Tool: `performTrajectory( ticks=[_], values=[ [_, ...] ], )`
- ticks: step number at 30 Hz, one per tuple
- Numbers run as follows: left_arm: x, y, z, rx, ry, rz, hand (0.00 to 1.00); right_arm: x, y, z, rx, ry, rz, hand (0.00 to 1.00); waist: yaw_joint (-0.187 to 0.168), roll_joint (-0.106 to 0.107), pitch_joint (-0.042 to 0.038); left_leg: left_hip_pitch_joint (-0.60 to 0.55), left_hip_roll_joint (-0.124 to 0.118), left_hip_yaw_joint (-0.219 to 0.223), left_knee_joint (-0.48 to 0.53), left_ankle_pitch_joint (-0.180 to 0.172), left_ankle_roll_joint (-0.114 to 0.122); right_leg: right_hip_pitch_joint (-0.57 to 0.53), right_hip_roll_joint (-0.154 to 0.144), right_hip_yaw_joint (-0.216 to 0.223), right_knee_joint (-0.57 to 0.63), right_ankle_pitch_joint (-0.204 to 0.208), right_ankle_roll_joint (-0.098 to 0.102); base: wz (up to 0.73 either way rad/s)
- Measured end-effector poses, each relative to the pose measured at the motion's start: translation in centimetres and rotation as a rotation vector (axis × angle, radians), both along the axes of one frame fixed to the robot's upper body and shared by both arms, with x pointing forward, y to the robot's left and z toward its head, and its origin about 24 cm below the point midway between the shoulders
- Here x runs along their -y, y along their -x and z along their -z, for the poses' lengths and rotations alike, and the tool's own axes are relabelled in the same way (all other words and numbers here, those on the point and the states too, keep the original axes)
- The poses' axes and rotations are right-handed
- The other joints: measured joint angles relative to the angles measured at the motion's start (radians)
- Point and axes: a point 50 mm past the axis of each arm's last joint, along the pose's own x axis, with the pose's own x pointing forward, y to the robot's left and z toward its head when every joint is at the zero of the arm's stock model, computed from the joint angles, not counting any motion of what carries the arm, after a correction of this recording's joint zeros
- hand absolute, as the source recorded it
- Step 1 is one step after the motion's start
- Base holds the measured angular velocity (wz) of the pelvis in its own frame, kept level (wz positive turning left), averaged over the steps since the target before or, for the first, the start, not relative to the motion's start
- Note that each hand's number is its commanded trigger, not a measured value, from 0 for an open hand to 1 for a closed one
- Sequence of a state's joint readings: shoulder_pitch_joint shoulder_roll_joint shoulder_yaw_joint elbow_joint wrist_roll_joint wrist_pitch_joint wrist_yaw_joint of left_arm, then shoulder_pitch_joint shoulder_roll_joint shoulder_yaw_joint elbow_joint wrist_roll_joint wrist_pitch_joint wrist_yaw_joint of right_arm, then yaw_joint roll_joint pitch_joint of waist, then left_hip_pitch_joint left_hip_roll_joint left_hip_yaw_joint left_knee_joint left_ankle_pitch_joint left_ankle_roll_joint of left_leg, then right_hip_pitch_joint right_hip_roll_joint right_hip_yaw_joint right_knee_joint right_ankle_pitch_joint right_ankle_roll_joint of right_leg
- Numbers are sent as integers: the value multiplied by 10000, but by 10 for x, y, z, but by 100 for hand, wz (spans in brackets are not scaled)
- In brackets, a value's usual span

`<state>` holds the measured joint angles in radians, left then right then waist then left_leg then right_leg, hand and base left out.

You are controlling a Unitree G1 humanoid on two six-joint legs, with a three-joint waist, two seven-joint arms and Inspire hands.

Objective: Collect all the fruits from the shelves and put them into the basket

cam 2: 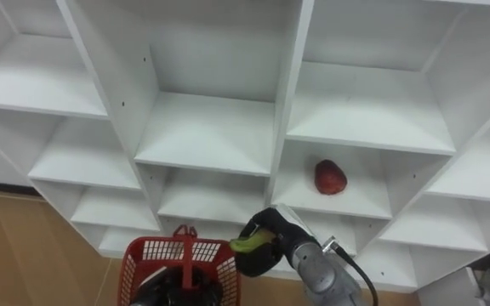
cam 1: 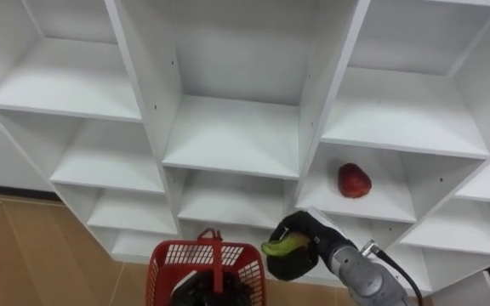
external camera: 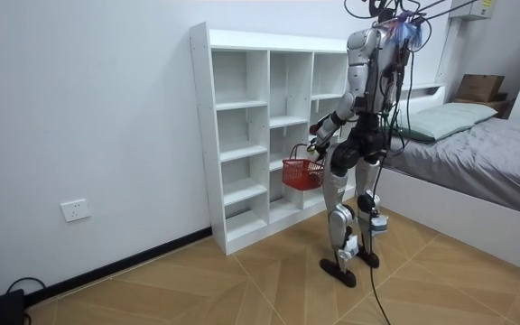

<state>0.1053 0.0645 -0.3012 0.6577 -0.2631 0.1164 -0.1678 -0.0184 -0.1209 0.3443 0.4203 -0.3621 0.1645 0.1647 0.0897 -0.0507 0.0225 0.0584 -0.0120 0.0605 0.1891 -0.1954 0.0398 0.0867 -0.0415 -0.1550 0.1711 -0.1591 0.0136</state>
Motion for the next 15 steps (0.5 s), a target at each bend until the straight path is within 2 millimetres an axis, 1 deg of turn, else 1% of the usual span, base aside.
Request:
performTrajectory(
  ticks=[6, 13, 15],
  values=[
    [1, 1, 0, -29, -33, 176, 100, -5, 1, 1, -9, 158, -290, 100, 9, -53, -12, -108, 1, -127, 76, 0, 0, -7, -9, -128, -3, -1, 2, 6],
    [6, 5, 2, -142, -121, 591, 100, -17, 5, 3, -126, 397, -792, 100, 16, -49, -22, -145, 4, -141, 121, -1, 1, -14, -20, -157, -2, -1, 1, 0],
    [7, 6, 2, -147, -119, 644, 100, -18, 5, 3, -115, 449, -856, 100, 15, -38, -29, -162, 3, -155, 145, -2, 3, -13, -26, -174, -1, -1, 2, 2]
  ],
)
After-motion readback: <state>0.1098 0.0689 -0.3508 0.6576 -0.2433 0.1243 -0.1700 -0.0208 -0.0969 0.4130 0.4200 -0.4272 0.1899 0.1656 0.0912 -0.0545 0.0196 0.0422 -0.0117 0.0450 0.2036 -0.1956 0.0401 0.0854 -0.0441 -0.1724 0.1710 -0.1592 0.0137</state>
